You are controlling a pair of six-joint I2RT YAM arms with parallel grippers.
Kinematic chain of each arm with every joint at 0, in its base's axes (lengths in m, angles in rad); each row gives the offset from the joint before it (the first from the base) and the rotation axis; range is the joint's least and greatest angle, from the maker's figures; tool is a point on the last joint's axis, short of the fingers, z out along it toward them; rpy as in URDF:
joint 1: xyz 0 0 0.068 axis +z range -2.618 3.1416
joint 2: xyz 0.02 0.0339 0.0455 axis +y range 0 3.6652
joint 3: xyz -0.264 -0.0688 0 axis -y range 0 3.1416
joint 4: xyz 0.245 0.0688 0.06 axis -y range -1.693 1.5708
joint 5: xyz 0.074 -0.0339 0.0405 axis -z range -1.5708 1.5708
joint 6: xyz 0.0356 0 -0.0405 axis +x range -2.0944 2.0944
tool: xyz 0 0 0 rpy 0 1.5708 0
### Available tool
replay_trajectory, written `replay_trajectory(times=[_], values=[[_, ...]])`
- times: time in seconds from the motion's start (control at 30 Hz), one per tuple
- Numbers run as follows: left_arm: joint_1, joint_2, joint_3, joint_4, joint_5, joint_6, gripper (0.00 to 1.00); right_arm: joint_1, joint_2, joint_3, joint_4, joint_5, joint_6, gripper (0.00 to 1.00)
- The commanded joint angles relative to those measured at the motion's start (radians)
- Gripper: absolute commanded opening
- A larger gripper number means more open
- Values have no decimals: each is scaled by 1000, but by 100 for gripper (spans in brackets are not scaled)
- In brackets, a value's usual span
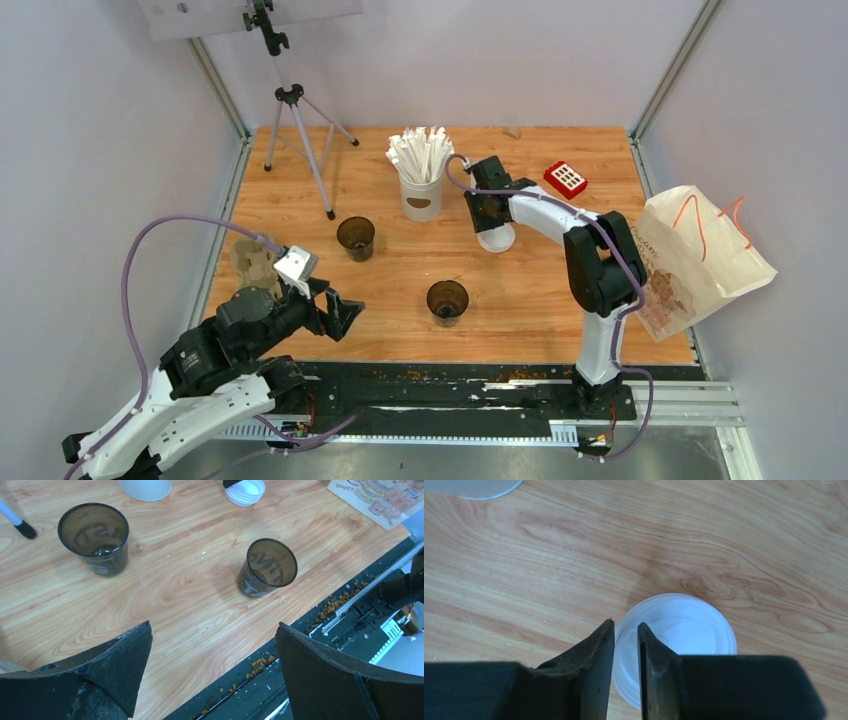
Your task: Pack the takeout coffee
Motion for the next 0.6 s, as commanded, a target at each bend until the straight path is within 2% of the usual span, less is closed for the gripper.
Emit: replay_trajectory(times=[0.0,0.13,0.57], values=[[-3,2,-7,25,-44,-9,100,0,7,50,-25,85,-6,20],[-3,33,0,16,-45,-10,100,-3,-5,63,-60,73,-4,1],[-3,55,-2,11,-70,-19,100,-12,-157,-34,-103,16,21,0]])
